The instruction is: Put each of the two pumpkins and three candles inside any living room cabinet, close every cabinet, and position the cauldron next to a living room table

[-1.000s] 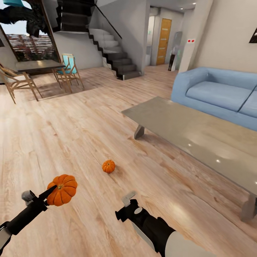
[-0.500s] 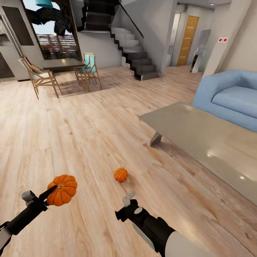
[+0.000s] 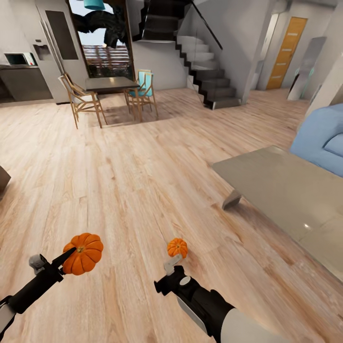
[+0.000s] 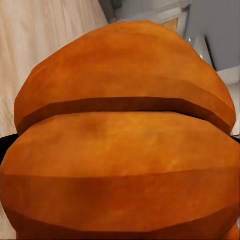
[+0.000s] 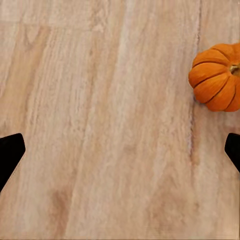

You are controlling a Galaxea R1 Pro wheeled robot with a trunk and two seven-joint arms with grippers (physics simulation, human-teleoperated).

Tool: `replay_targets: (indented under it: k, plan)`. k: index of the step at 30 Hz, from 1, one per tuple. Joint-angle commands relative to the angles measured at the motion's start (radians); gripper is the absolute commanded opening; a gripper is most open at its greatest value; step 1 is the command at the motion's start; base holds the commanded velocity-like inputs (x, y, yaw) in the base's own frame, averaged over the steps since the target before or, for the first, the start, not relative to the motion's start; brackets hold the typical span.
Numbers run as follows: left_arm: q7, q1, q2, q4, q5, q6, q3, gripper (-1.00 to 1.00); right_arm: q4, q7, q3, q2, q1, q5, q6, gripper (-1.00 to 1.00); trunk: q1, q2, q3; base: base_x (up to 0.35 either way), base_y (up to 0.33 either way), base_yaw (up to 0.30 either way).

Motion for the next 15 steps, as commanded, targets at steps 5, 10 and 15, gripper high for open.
replay_targets:
  k: [5,10,15]
  plan:
    - [-0.002,0.000,0.000,0.000,0.002,0.002,0.001,-1.00,0.000,0.001,0.000,-0.003,0.000,0.000,-0.036,1.00,0.000,0.000,0.000,0.336,0.000,0.042]
    - [-0.002,0.000,0.000,0.000,0.001,0.002,0.001,-1.00,0.002,0.002,0.000,-0.005,0.000,0.000,-0.053,1.00,0.000,0.000,0.000,0.336,0.000,0.002]
    - [-0.002,0.000,0.000,0.000,0.001,0.002,0.001,-1.00,-0.004,0.004,0.000,-0.006,0.000,0.001,-0.055,1.00,0.000,0.000,0.000,0.336,0.000,0.000]
